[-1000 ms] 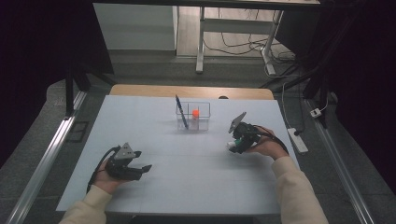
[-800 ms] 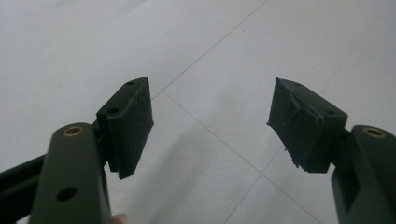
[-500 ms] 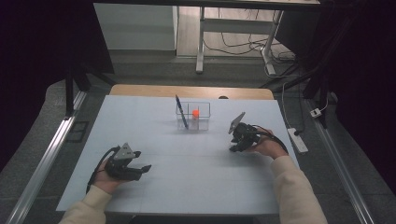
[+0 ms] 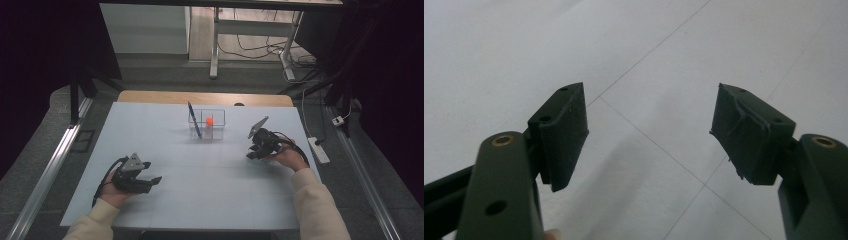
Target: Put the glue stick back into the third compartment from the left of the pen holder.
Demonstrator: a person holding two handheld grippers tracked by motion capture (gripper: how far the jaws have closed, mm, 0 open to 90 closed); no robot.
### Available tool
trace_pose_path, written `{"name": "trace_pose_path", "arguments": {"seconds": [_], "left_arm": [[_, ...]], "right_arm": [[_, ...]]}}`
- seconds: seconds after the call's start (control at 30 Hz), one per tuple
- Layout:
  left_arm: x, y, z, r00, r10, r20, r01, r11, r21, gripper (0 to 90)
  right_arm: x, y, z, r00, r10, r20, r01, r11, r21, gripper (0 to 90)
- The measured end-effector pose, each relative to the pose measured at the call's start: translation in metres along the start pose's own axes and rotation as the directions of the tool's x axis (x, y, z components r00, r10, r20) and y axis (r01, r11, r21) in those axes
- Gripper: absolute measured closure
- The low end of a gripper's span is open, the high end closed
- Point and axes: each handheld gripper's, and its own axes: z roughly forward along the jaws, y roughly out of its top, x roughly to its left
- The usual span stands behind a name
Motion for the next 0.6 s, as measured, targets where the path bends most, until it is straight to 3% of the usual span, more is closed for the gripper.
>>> {"name": "trace_pose_path", "arguments": {"seconds": [0.2,0.6], "left_arm": [[0.000,0.000,0.000,1.0000,0.002,-0.001,-0.002,1.0000,0.000,30.3],[0.000,0.000,0.001,1.0000,0.002,-0.001,-0.002,1.0000,0.001,30.2]], "right_arm": [[-0.002,-0.001,-0.012,0.9975,0.068,-0.019,-0.069,0.994,-0.087,65.5],[-0.003,0.002,-0.025,0.9932,0.112,-0.029,-0.116,0.975,-0.188,65.5]]}}
